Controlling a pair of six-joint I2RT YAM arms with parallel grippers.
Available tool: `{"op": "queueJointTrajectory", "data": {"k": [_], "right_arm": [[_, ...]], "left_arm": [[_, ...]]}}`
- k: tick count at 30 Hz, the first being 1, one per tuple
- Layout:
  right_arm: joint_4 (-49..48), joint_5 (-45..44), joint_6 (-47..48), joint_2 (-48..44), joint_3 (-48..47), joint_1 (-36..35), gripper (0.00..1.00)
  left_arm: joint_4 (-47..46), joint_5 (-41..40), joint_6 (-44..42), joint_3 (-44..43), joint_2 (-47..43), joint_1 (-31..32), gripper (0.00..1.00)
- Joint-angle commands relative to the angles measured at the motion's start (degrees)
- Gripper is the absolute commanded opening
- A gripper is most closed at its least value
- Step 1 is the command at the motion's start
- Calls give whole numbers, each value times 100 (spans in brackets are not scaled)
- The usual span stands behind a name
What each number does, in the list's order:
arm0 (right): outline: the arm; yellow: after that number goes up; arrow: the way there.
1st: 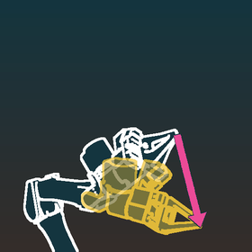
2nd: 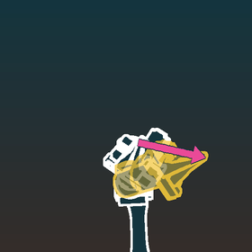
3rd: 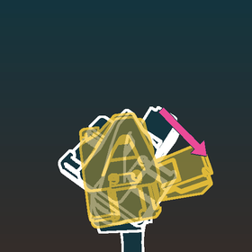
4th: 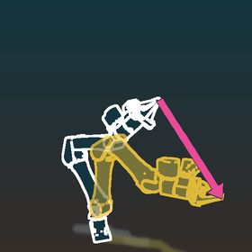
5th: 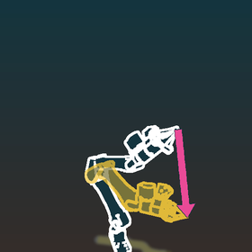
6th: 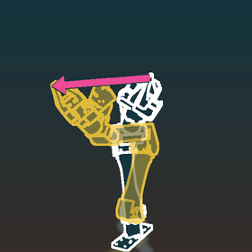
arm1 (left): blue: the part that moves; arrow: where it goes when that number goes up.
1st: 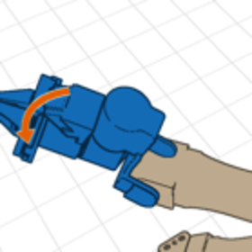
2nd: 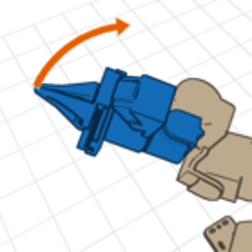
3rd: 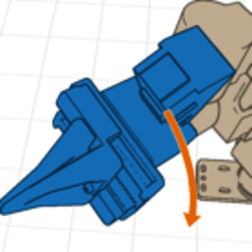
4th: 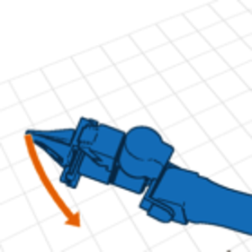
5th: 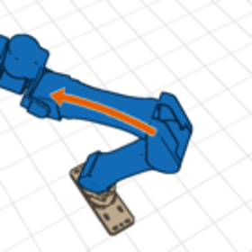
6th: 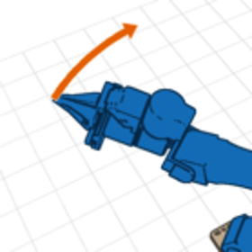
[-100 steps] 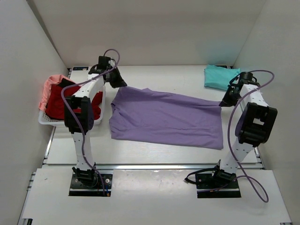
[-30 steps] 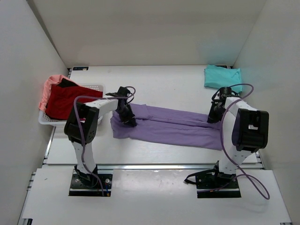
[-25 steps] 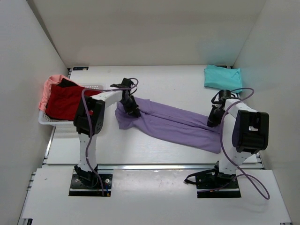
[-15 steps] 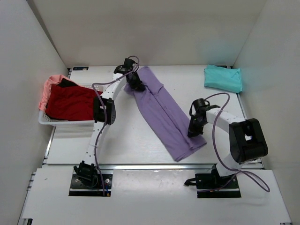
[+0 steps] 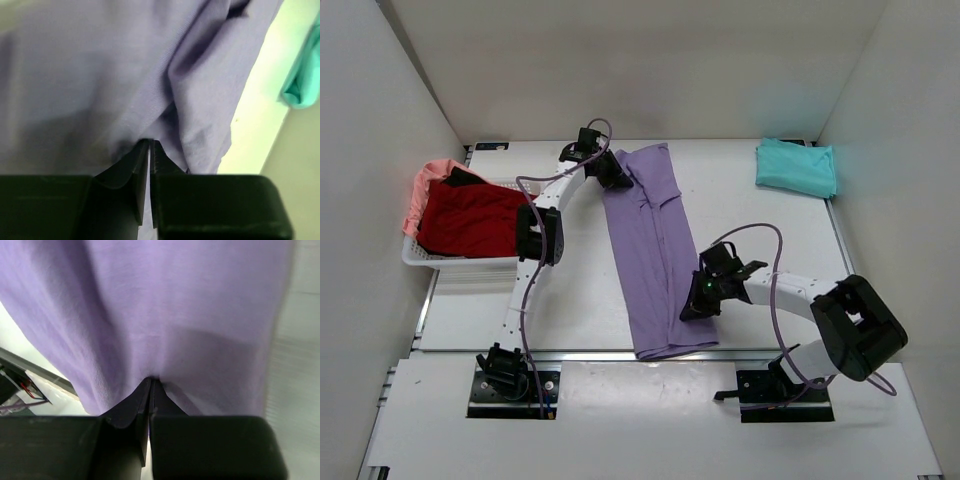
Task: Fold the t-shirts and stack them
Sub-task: Rotate the tshirt 90 degrees
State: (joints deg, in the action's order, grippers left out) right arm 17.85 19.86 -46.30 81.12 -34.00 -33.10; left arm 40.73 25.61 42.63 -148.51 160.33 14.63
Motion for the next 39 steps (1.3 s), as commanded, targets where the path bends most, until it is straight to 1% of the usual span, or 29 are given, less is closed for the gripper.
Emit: {"op": "queueJointTrajectory", "data": {"k": [1,3,6,8,9,11,12,13,15,17,18,19,20,21,22,23,24,25,26,27,28,29,30,31,32,33,35,37,39], "right_arm": [[-36,-384,235,210,166,-284,0],[174,-665,699,290,-140,-442,0],[412,-887,1070,369,-466,-557,0],[492,-1027,1254,300,-677,-679,0],[466,-984,1334,290,-757,-715,0],[412,-817,1474,229,-836,-838,0],[282,-530,1562,281,-863,-829,0],[237,-179,1641,447,-880,-795,0],[333,0,1974,632,-1055,-934,0],[474,53,2248,852,-1275,-1127,0],[483,97,2336,853,-1285,-1189,0],[474,132,2380,844,-1293,-1233,0],[492,115,2354,757,-1276,-1182,0],[544,63,2345,625,-1302,-1155,0],[544,-42,2337,494,-1276,-1102,0],[597,-209,2284,231,-1232,-1076,0],[667,-402,2249,-93,-1180,-988,0],[763,-569,2066,-236,-1144,-848,0],[1025,-849,1942,-490,-1066,-777,0],[1350,-1104,1854,-710,-1021,-637,4],[1414,-1168,1810,-964,-986,-462,16],[1710,-1281,1679,-1045,-899,-286,19],[1914,-1283,1712,-1202,-750,-197,22],[2063,-1256,1704,-1369,-670,-31,24],[2108,-1282,1669,-1414,-539,-21,24],[2222,-1326,1668,-1606,-433,75,27],[2380,-1423,1555,-1766,-275,120,33],[2452,-1379,1467,-2003,-99,120,38],[2443,-1476,1423,-2013,-133,-91,40]], "left_arm": [[-785,374,272,50,130,-57,17],[-1162,567,307,-63,156,-22,16],[-1724,910,632,-143,78,-30,19],[-1918,1060,842,-196,-141,4,20],[-1955,1156,895,-214,-186,-13,22],[-1920,1244,861,-179,-580,-13,25],[-1807,1315,835,-109,-695,-57,28],[-1692,1376,747,-39,-931,-40,29],[-1158,1386,336,76,-1379,-40,33],[-525,1150,-121,312,-1766,-48,37],[-96,1096,-506,409,-2030,-5,38],[352,948,-649,706,-2206,4,39],[652,746,-1016,1222,-2599,57,40],[673,648,-1264,1619,-3143,144,41],[508,413,-1405,2624,-3844,249,41],[141,314,-1337,3800,-4173,277,41],[-72,313,-1206,4908,-4881,303,42],[-448,348,-1004,5441,-5559,338,42],[-696,349,-959,6403,-5887,373,43],[-759,296,-845,7266,-6474,487,44],[-768,165,-783,7649,-7010,688,46],[-873,-10,-652,8357,-7294,916,49],[-943,-142,-529,9052,-7828,1032,51],[-1083,-152,-354,9363,-8285,1285,53],[-1198,-239,-204,9914,-8499,1453,54],[-1225,-345,-11,10381,-8849,1585,55],[-1479,-459,445,10910,-9430,2024,59],[-1717,-565,779,11421,-9721,2305,60],[-2024,-635,1062,11738,-9872,2517,61]]}}
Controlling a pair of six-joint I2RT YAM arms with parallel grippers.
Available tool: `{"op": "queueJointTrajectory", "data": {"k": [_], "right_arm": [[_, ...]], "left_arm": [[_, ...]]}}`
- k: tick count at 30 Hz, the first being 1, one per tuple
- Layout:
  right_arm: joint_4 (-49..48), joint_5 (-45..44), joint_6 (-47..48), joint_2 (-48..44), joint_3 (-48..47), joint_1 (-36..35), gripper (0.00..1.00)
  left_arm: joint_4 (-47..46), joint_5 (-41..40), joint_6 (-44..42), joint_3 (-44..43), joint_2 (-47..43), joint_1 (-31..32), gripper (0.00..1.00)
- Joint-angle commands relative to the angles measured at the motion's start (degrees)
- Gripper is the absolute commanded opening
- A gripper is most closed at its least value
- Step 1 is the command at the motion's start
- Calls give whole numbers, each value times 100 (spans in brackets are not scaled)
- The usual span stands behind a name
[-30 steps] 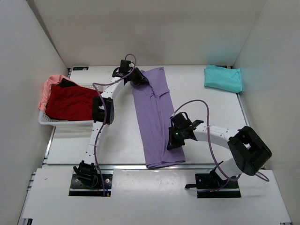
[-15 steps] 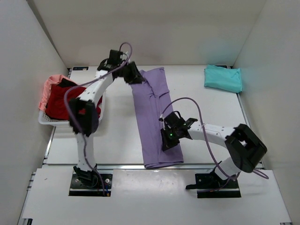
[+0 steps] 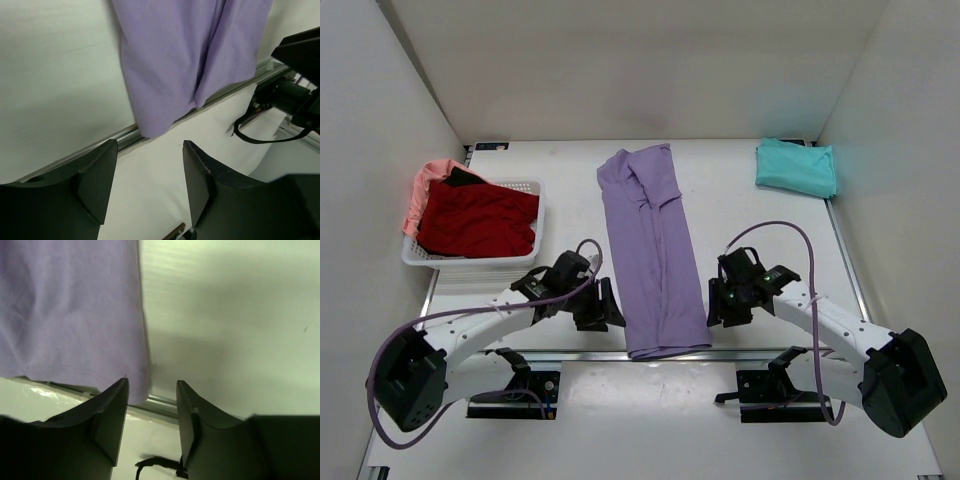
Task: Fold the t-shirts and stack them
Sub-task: Rotate the tshirt 90 degrees, then grab the bottom of the folded rectangular tshirt with both arms
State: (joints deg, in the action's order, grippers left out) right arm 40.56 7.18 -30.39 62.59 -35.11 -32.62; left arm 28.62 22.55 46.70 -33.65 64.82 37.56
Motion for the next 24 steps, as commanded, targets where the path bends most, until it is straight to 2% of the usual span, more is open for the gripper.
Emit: {"op": "queueJointTrajectory", "data": {"k": [1,2,7,8,9,15,19,20,21,22,23,24], "right_arm": [[155,-113,-273,-150,4,-87,41],[181,-59,-309,-98,48,-34,47],[-91,169,-406,-45,241,-16,51],[-100,204,-458,-27,277,19,57],[-170,231,-528,-36,347,-25,58],[-601,591,-722,95,663,-209,59],[-970,776,-889,183,874,-438,58],[-1058,846,-916,236,936,-525,51],[-1102,899,-890,349,945,-569,31],[-1172,934,-890,368,962,-579,18],[-1164,1074,-881,412,945,-640,1],[-1077,1075,-881,421,936,-710,0]], "left_arm": [[-1154,-347,813,384,-321,365,67],[-1209,-365,989,429,-286,496,68],[-1517,-663,1087,280,329,1016,68],[-1561,-699,1131,236,513,1103,68],[-1535,-760,1157,175,697,1243,68],[-1272,-1067,1236,-36,1357,1614,67],[-1105,-1200,1316,-159,1613,1824,59],[-1139,-1217,1368,-186,1691,1834,56],[-1113,-1244,1412,-186,1727,1895,43],[-1139,-1218,1430,-177,1745,1895,31],[-1148,-1200,1482,-151,1745,1921,25],[-1122,-1174,1500,-142,1710,1956,11]]}}
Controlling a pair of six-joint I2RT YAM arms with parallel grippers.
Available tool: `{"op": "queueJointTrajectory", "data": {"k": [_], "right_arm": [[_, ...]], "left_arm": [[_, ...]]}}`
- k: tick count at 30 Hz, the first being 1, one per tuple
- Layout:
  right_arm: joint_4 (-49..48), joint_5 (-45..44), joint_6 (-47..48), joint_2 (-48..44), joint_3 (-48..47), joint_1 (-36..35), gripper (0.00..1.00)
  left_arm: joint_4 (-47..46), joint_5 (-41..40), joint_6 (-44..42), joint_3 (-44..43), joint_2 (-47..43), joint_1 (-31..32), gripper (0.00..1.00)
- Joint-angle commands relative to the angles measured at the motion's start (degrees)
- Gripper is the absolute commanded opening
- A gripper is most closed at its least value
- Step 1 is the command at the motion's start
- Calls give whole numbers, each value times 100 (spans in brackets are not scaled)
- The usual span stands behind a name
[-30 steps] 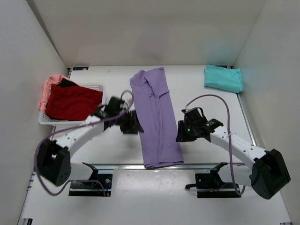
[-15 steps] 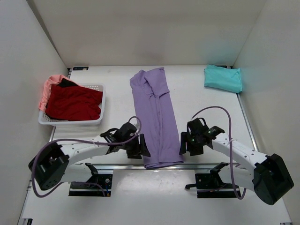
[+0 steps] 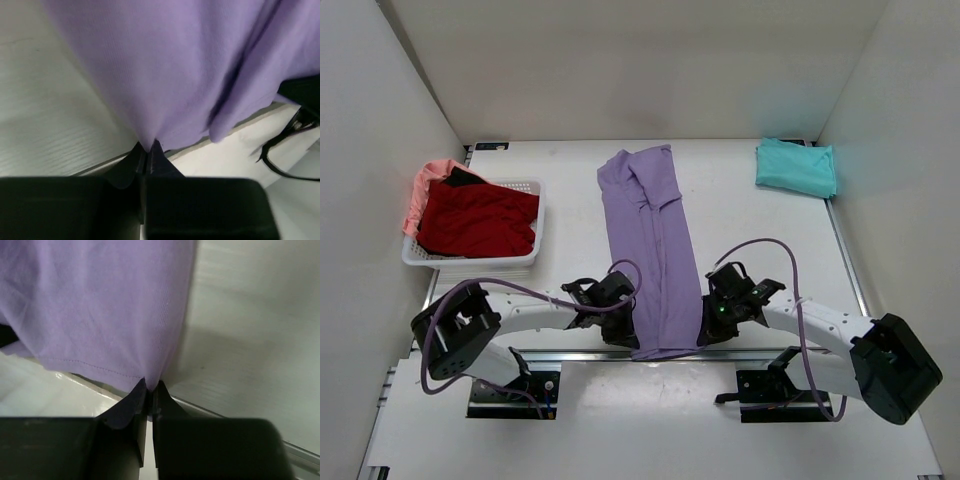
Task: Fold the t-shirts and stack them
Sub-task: Grab the bottom of the folded rectangular tshirt with both arms, then fold the folded rectangular tshirt in 1/3 of the way
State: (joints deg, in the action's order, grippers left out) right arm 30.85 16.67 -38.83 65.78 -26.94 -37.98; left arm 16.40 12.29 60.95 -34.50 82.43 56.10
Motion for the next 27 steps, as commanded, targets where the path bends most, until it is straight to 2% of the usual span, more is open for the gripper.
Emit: {"op": "queueJointTrajectory", "data": {"k": [1,3,7,11,13,17,19,23,27], "right_arm": [[-45,135,-11,67,32,-210,1],[367,56,-98,-73,-22,-464,0],[903,616,-81,-424,-31,-588,0],[1509,680,339,-478,-459,-439,1],[1809,680,629,-408,-854,-54,0],[2108,742,1376,232,-2057,545,0],[2223,654,1684,846,-2593,808,0],[2531,356,2291,1762,-3868,1283,0],[2680,293,2617,2763,-5072,1600,0]], "left_arm": [[213,-114,93,-39,-95,129,2],[398,-69,110,5,-315,208,0],[819,167,172,119,-894,192,0],[1364,282,49,-187,-1256,16,0],[1601,291,-205,-460,-1353,-430,0],[1848,641,-724,-1022,-1362,-1538,0],[1953,747,-1171,-1382,-968,-2153,0],[2253,871,-1796,-2287,-203,-2734,0],[2209,1012,-1972,-2877,387,-3121,0]]}}
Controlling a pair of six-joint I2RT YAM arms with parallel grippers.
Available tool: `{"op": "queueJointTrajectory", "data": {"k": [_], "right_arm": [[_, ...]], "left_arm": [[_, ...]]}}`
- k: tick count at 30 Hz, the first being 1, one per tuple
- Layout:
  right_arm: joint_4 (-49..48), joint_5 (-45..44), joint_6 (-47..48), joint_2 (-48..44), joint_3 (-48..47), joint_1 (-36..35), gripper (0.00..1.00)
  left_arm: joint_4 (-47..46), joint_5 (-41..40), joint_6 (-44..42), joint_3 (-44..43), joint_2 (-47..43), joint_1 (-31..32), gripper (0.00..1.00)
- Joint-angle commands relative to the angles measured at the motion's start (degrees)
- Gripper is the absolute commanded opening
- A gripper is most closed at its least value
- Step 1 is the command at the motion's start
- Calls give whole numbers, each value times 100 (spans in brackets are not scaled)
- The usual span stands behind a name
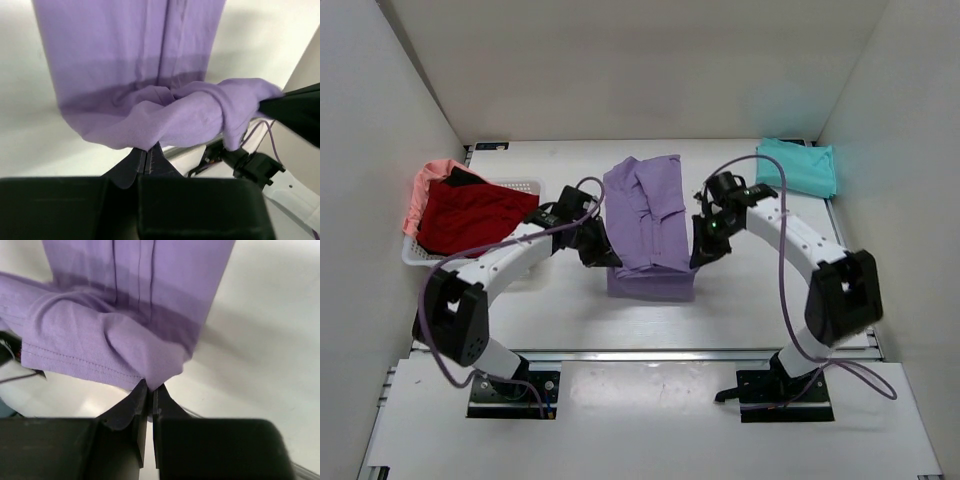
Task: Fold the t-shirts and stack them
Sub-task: Fold the folded rectangular tshirt in 1/3 of the way
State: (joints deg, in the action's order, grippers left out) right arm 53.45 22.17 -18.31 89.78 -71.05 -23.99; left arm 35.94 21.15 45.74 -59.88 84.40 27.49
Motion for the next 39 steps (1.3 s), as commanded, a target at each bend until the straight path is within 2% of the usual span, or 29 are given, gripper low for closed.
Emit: {"op": "queueJointTrajectory", "data": {"k": [1,3,5,7,8,10,11,13,17,21,25,30,33,39], "right_arm": [[421,-284,591,704,-1013,315,0],[490,-293,661,1102,-1479,403,0],[421,-170,661,1689,-2182,456,1],[350,-257,548,2069,-2666,526,16],[298,-431,486,2253,-3043,553,23],[131,-556,319,2421,-3457,658,31],[52,-600,206,2465,-3599,685,36],[-229,-714,56,2265,-3566,842,42],[-914,-802,-147,1579,-2348,992,44],[-1459,-610,-296,614,-468,1036,44],[-1934,-478,-506,94,722,765,44],[-2084,-618,-752,119,1268,184,49],[-2295,-529,-893,242,1444,-123,54],[-2313,-925,-929,655,1383,-413,54]], "left_arm": [[238,100,-521,-514,374,-357,0],[246,74,-600,-779,839,-594,0],[238,4,-697,-1138,1155,-735,9],[81,38,-636,-1298,1481,-937,35],[-34,152,-601,-1333,1535,-999,36],[-674,310,-278,-1290,1640,-1244,50],[-955,416,-189,-1307,1658,-1341,53],[-1194,486,-21,-1377,1737,-1447,54],[-1073,557,-21,-1317,1685,-1509,54],[-1072,471,-56,-361,1203,-1308,55],[-949,-5,-39,598,597,-790,57],[-1018,-637,190,1144,305,-148,58],[-1081,-796,208,1207,410,72,60],[-1229,-1332,453,1242,683,249,60]]}}
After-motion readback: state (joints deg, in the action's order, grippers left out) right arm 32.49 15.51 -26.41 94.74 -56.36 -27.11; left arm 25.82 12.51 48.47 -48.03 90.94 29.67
